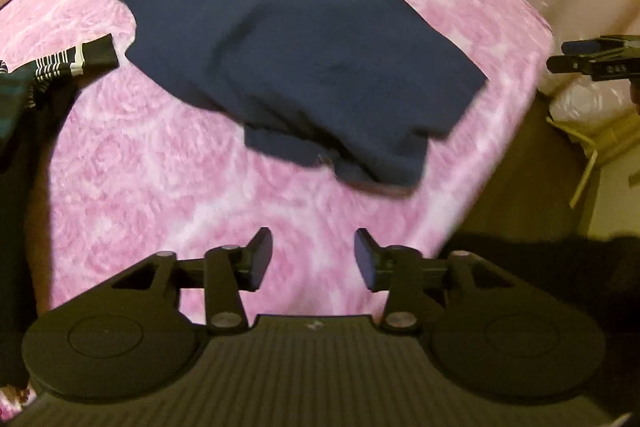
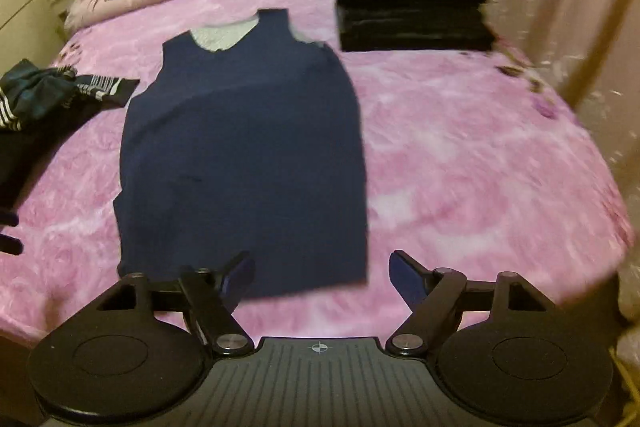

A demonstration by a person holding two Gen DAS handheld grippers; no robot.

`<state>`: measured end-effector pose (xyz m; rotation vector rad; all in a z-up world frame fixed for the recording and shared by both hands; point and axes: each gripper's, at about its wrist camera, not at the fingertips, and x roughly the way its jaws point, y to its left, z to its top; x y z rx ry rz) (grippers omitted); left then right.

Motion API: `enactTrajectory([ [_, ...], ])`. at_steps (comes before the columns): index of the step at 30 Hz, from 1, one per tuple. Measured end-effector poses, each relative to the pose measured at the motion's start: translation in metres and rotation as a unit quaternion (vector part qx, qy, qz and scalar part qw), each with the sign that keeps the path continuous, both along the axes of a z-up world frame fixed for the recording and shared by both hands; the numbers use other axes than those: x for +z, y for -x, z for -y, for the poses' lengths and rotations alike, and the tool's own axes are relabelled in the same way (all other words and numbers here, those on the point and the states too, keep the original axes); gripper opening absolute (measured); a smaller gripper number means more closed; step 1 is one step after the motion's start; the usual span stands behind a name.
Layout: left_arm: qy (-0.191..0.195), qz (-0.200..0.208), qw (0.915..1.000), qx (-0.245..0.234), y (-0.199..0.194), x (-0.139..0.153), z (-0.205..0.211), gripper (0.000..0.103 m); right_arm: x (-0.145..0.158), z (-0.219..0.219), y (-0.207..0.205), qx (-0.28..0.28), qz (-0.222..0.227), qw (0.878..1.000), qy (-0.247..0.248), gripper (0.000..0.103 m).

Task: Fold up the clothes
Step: 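Grasp the hem of the navy top with both grippers and lift it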

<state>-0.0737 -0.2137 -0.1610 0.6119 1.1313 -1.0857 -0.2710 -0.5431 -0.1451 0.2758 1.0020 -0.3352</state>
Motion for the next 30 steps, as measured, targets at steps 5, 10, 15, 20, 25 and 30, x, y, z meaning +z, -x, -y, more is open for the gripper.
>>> enactTrajectory([
  [5, -0.008, -0.004, 0.9975, 0.07, -0.029, -0.033, 0.037, 0.053, -0.039, 0.046, -0.067, 0.06, -0.041, 0.997, -0.032, 0.077],
  [10, -0.008, -0.024, 0.9893, 0.143, -0.055, -0.075, 0.06, 0.053, -0.084, 0.07, -0.08, 0.123, -0.097, 0.987, -0.04, 0.077],
  [15, -0.008, -0.028, 0.9872, 0.157, -0.071, -0.117, 0.083, 0.051, -0.113, 0.075, -0.062, 0.132, -0.118, 0.982, -0.065, 0.076],
  [20, -0.012, -0.006, 0.9921, 0.125, -0.07, -0.143, 0.098, 0.023, -0.125, 0.058, -0.044, 0.124, -0.12, 0.982, -0.073, 0.027],
  [25, 0.007, 0.017, 0.9904, 0.137, -0.06, -0.094, 0.068, 0.0, -0.088, 0.056, -0.037, 0.107, -0.109, 0.987, -0.042, 0.0],
  [30, 0.0, 0.034, 0.986, 0.163, -0.015, -0.011, -0.003, 0.0, -0.019, 0.059, 0.001, 0.065, -0.096, 0.993, 0.015, 0.0],
])
